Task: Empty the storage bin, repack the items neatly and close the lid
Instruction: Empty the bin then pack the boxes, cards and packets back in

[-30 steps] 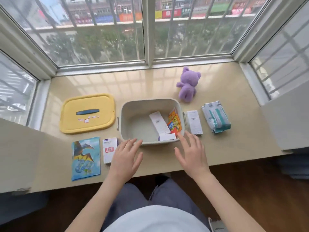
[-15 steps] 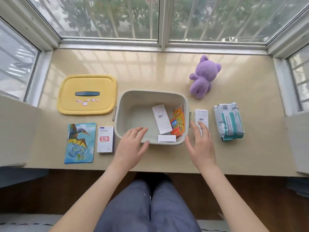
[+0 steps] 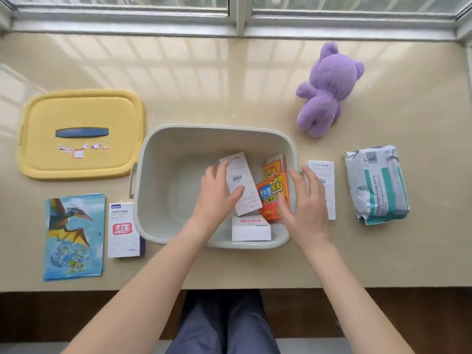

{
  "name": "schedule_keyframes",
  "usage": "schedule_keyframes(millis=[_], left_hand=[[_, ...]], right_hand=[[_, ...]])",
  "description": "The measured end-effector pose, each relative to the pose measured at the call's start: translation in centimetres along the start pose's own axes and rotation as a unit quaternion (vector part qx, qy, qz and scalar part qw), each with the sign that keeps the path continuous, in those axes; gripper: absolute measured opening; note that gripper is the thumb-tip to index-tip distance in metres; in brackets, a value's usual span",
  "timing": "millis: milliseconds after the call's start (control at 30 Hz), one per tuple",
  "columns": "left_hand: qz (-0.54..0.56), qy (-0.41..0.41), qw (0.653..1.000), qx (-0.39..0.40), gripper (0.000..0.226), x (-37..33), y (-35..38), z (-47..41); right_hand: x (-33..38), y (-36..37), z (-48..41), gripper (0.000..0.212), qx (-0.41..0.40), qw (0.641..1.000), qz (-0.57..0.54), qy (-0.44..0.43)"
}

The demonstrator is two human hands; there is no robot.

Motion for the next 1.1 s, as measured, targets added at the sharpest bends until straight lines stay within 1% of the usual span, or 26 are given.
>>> schedule_keyframes(millis=[67,167,300,400,500,700,867,1000,1100], left_hand=[[0.016,-0.027,0.999,0.008,0.075,0.9,2.1,-1.4],[0.007,-0.045,0.999,0.008,0.080,1.3,4.4,-2.6],[-0.048,-0.074,0.996,-0.013,0.084,1.6,5.9,-3.4],[-0.088,-0.076,0.993,-0.015,0.085,1.7,6.3,-3.7],[-0.072,-0.054,0.996,-0.013,0.083,1.7,5.9,-4.0],[-0.068,0.021,0.996,-0.050,0.078,-0.1,1.7,-3.5],[-0.091,0.064,0.990,-0.090,0.081,-1.9,-2.6,-1.5],[-0.065,0.083,0.988,-0.109,0.090,-3.1,-6.1,0.9],[-0.042,0.081,0.986,-0.140,0.094,-3.3,-8.6,3.0]], right_hand=[[-0.5,1.0,-0.6,0.050,0.008,1.000,-0.004,-0.001],[-0.8,1.8,-0.9,0.053,0.016,1.000,-0.018,0.000],[-1.1,1.9,-0.9,0.054,0.015,0.999,-0.034,0.007],[-1.1,1.9,-0.8,0.053,0.009,0.999,-0.035,0.008],[-1.1,1.9,-0.8,0.053,0.007,0.999,-0.037,0.010],[-0.1,0.6,-0.6,0.047,-0.036,0.999,-0.010,-0.024],[1.5,-1.2,-0.1,0.042,-0.065,0.997,0.003,-0.050],[2.8,-2.0,0.8,0.041,-0.041,0.997,-0.021,-0.065],[3.8,-1.8,1.9,0.042,0.007,0.996,-0.045,-0.076]])
Point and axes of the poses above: each hand's wrist, its own z-axis away from the middle knuckle, its own y-axis out of the palm, x = y × z, the point moved 10 cm from there along -z, towards the middle knuckle, and after that the axes turned 14 degrees about y, right-handed, at the moved point
